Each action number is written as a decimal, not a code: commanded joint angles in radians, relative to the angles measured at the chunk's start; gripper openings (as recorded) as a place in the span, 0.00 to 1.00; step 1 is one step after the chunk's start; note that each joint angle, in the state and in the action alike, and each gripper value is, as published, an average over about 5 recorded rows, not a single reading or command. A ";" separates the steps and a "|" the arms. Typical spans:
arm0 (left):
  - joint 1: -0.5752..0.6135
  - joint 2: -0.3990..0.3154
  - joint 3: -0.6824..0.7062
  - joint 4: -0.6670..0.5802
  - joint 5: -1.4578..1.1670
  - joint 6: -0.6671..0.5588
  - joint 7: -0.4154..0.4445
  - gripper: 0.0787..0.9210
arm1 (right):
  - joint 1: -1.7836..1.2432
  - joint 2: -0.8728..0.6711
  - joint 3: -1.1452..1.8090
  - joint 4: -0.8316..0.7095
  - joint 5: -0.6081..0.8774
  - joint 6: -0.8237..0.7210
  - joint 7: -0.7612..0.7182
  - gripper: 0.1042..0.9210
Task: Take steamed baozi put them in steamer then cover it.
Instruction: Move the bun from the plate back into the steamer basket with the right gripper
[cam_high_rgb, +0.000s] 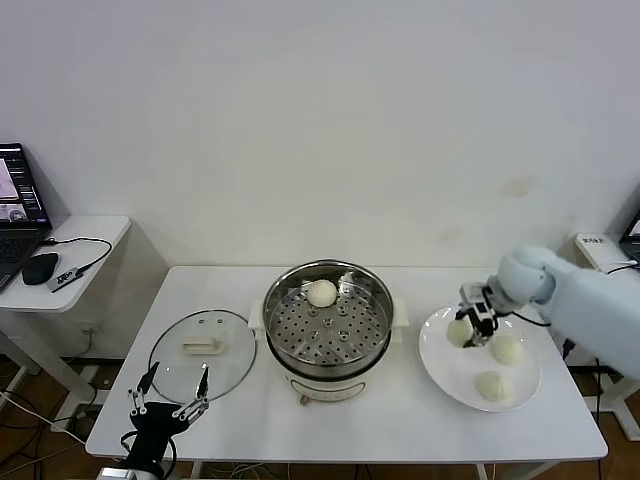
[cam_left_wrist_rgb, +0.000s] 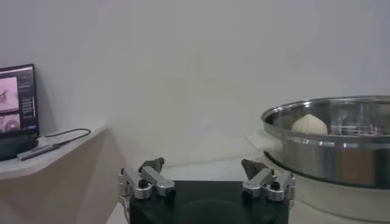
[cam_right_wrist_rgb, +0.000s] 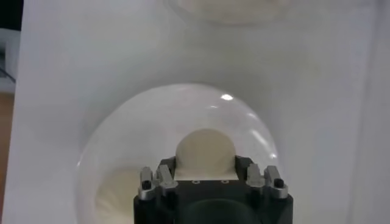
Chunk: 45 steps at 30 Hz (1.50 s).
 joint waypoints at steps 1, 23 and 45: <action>-0.005 0.007 -0.003 -0.013 -0.004 0.001 0.000 0.88 | 0.375 0.026 -0.180 0.074 0.197 -0.044 -0.001 0.61; -0.011 -0.004 -0.018 -0.033 -0.005 0.002 0.002 0.88 | 0.371 0.606 -0.295 -0.011 0.523 -0.274 0.201 0.62; -0.016 -0.012 -0.017 -0.043 -0.005 0.004 0.004 0.88 | 0.191 0.724 -0.261 -0.180 0.429 -0.297 0.226 0.62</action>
